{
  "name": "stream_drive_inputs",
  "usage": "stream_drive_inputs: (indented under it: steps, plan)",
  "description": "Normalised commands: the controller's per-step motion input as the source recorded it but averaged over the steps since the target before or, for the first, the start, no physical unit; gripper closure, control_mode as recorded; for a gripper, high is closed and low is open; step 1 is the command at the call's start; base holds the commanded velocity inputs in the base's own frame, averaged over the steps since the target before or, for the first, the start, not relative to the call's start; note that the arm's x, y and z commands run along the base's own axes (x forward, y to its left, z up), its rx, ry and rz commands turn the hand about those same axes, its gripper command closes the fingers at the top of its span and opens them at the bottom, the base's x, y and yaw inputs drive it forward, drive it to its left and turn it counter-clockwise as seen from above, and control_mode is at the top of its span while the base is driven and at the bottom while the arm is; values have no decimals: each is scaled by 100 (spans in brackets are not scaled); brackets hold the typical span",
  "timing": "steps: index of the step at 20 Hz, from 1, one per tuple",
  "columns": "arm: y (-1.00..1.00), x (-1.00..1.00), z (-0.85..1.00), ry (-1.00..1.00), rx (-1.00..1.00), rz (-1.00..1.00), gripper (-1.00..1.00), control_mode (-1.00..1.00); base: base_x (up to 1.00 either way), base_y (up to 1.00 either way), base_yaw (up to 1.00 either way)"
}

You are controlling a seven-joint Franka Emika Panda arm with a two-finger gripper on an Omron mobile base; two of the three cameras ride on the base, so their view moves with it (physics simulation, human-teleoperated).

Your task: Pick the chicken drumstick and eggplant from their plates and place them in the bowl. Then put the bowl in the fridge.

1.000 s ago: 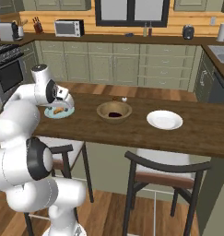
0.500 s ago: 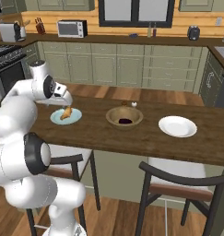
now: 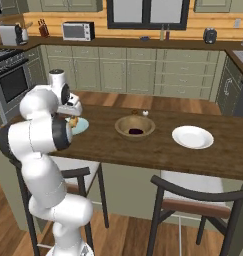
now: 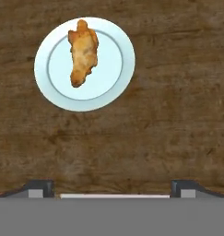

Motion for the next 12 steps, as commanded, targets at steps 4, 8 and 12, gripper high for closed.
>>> stream_drive_inputs:
  steps: [4,8,12]
  plan:
    - [44,68,-37,7,0,0,-100,-100,0,0,0]
    - [27,43,-33,0,-4,0,-100,-100,0,0,0]
    - [13,39,-60,0,0,0,-100,-100,0,0,0]
